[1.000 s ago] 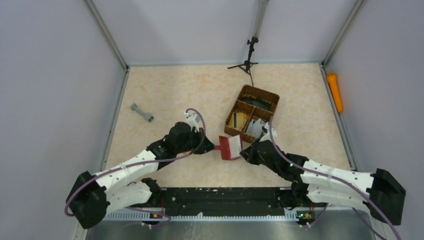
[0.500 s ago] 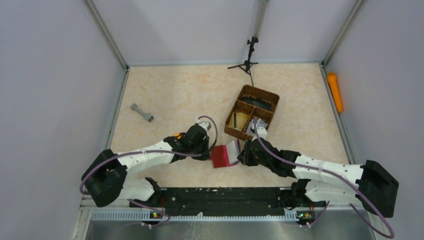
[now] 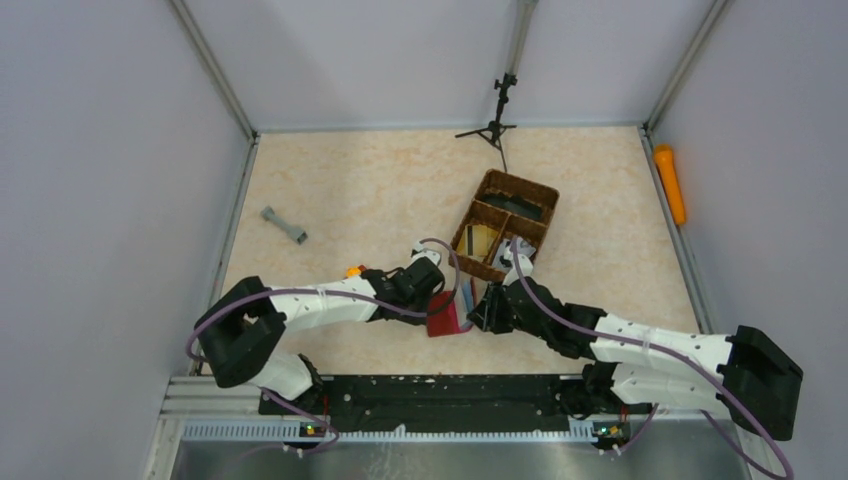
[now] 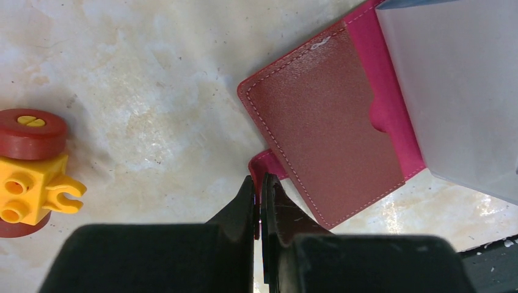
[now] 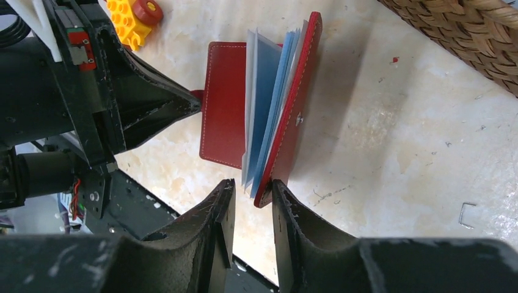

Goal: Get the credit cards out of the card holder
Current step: Remove the credit card from the card holder.

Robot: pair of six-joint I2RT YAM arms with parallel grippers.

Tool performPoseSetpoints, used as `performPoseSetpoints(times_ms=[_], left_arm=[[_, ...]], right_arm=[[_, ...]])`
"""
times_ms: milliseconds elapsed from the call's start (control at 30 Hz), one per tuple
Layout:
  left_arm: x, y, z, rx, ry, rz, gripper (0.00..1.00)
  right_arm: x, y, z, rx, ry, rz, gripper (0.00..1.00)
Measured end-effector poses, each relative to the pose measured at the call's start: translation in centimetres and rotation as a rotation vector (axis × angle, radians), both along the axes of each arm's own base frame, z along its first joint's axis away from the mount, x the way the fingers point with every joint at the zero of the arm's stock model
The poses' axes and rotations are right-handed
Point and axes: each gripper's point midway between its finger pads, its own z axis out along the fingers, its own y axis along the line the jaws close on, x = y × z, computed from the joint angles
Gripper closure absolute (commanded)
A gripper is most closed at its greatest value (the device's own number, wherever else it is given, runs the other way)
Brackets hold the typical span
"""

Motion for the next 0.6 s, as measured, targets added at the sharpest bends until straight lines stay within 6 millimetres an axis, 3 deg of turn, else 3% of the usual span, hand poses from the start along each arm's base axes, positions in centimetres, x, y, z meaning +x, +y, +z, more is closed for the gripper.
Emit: performPoseSetpoints(times_ms=[233,600], left_arm=[[-0.03,0.42,-0.44,0.030,0.002,0.004,1.00],[-0.04,0.45,-0.62,0.044,0.007,0.003,1.00]], right_arm=[[-0.02,0.12,0.12,0.017,-0.008,0.004,0.67],[0.09,0.19,0.18,0.035,-0.015,-0.003,0.89]])
